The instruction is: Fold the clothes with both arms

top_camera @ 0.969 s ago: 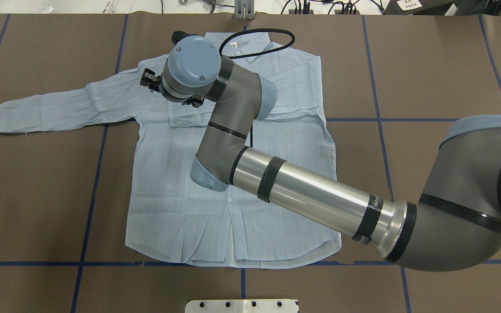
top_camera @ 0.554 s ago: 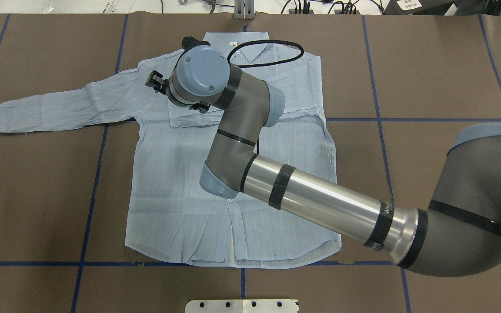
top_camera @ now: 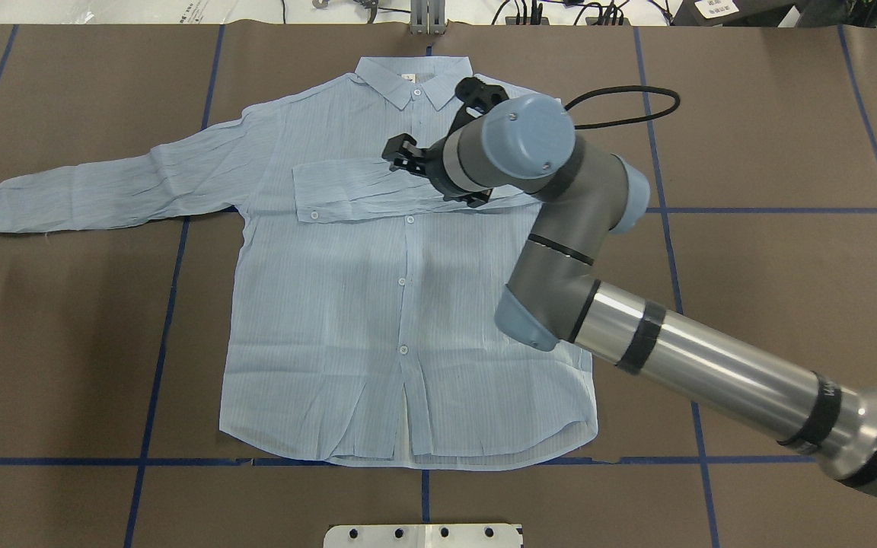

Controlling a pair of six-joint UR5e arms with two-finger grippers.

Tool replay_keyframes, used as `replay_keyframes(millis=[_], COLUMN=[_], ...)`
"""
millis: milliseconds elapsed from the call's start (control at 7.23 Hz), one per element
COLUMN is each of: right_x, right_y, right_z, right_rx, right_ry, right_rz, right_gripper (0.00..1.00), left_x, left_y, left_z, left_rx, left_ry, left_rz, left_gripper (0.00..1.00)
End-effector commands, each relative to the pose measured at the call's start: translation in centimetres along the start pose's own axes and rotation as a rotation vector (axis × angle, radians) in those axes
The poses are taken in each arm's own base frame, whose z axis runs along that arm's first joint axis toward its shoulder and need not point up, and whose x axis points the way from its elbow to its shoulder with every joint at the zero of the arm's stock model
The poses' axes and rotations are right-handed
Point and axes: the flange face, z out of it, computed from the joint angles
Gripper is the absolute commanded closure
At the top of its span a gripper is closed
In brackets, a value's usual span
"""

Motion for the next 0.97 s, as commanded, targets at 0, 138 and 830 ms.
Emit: replay_keyframes(millis=[0,138,830], right_x=[5.0,5.2,6.8], right_y=[-1.6,-1.6,-1.7], right_z=[-3.2,-3.1,-3.8], right_rx=[-0.013,-0.011,-0.008], right_ry=[0.003,0.006,0.01], right_rz=[-0.002,-0.003,-0.002], right_gripper=[0.02,0.02,0.02], left_x=[5.0,5.4,-0.7], left_y=[-0.6,-1.0,0.3], left_z=[4.6,4.9,9.5], left_rx=[-0.049,-0.036,0.002], left_ry=[0.017,-0.003,0.022], left_rz=[-0.051,-0.064,-0.05], left_gripper=[0.11,0.01,0.01])
